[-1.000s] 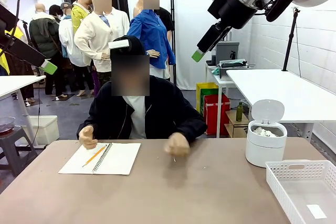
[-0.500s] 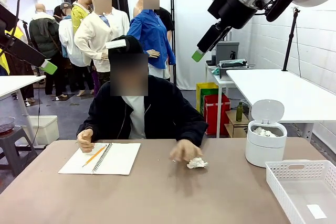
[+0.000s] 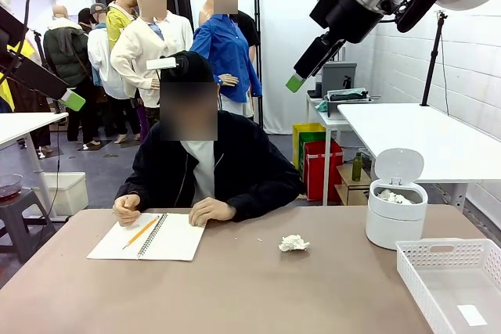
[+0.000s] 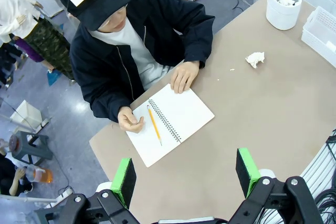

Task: Sort the paper based on its condition.
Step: If a person hands you a paper, place it in the Organizing basket , and if it's crumpled, put it in the Trash can.

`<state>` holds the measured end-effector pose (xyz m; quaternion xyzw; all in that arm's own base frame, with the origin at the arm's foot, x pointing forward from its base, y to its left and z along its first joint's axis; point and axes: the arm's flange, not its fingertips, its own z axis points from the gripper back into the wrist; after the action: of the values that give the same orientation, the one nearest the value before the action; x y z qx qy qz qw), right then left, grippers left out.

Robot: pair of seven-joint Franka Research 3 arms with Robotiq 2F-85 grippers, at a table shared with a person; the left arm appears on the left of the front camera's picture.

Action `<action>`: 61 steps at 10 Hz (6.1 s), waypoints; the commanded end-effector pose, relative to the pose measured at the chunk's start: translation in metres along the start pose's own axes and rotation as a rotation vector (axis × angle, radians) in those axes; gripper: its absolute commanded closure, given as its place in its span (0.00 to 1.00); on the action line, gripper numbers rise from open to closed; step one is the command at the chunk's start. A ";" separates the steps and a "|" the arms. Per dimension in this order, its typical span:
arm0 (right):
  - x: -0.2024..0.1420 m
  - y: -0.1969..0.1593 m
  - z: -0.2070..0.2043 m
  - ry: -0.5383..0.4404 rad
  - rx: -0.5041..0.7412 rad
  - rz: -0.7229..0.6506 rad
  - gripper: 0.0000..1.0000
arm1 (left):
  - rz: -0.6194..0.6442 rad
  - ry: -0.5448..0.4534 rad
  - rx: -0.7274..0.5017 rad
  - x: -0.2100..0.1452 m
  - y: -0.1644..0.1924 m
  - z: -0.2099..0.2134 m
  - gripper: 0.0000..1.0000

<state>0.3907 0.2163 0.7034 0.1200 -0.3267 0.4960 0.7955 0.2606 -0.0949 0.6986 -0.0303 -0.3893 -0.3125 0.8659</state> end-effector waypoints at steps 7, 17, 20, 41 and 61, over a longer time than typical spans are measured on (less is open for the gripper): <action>0.000 0.000 0.001 -0.001 0.001 -0.002 0.00 | 0.001 -0.001 0.001 0.000 0.000 0.000 0.00; -0.021 -0.093 -0.109 0.528 0.191 -0.024 0.00 | 0.001 -0.001 0.001 0.000 0.000 0.000 0.00; -0.067 -0.097 -0.173 0.528 0.238 0.013 0.00 | 0.001 -0.001 0.001 0.000 0.000 0.000 0.00; -0.144 -0.059 -0.352 0.525 0.318 0.199 0.00 | 0.001 -0.001 0.001 0.000 0.000 0.000 0.00; -0.160 -0.067 -0.427 0.631 0.446 0.323 0.00 | 0.001 -0.001 0.001 0.000 0.000 0.000 0.00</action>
<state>0.5700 0.2878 0.2956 0.0770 0.0225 0.6725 0.7358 0.2605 -0.0950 0.6986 -0.0303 -0.3893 -0.3127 0.8659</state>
